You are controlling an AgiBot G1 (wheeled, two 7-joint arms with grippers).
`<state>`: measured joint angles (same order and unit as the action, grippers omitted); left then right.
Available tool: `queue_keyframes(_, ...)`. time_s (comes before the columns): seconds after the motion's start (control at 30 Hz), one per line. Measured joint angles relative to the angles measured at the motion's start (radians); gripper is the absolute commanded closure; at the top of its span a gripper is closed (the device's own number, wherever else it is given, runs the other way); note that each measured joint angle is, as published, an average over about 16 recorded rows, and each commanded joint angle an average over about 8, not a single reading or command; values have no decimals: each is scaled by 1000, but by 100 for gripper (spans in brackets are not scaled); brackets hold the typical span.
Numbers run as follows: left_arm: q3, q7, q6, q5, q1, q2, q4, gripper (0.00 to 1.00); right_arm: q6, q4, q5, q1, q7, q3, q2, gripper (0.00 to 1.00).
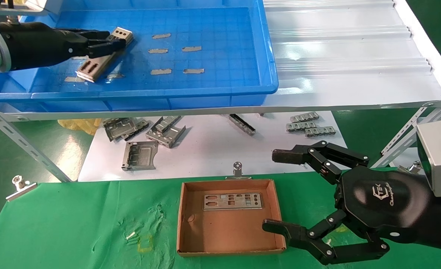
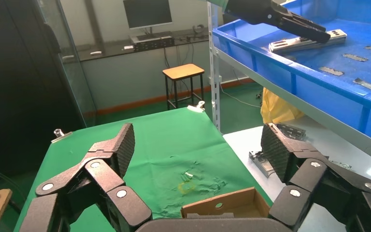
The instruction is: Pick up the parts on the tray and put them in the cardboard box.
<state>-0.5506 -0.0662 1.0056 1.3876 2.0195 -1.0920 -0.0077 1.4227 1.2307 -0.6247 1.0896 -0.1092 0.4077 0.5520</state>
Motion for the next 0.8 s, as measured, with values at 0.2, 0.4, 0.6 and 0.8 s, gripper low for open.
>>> queue_keyframes(0.2,0,6,-15,0,5,1,0,100,0,0,0,0,0,0,0,0)
queue_keyframes(0.4,1,5,-16,-1,11,2,2,100,0,0,0,0,0,0,0,0)
queue_keyframes(0.6,9,5,8,-13,20,8,-2,100,0,0,0,0,0,0,0,0)
queue_keyframes(0.8,25,16,77,-37,32,26,-15,100,0,0,0,0,0,0,0,0)
